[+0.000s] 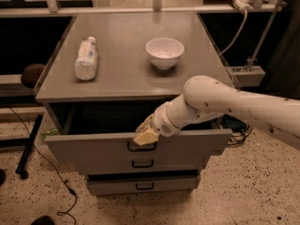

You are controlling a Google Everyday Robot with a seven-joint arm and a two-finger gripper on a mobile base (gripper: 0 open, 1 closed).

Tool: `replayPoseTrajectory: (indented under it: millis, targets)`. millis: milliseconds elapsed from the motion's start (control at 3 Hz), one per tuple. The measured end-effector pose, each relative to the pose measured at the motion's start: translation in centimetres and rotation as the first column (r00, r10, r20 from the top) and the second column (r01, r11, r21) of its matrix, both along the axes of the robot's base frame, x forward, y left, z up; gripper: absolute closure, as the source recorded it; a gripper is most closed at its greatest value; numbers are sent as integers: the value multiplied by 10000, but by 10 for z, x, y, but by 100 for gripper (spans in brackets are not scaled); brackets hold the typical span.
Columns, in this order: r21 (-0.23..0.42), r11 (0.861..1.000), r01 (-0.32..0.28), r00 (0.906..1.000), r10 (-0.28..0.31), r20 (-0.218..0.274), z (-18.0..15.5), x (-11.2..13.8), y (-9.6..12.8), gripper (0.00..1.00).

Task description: Open top drawer

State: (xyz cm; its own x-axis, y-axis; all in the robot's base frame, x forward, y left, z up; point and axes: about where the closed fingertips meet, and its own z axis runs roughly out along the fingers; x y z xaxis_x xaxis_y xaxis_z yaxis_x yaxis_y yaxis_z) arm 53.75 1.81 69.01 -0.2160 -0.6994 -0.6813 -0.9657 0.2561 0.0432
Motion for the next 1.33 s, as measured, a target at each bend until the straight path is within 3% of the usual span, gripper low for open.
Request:
replayPoseTrajectory:
  millis: [333,667,1333]
  targets:
    - [279,9995,164,9999,-165,11,3,-21,-12,94]
    - [280,9995,166,9999,-166,10,2,-22,-11,100]
    - [347,9988,334,9994,-331,-100,0,-36,-15,58]
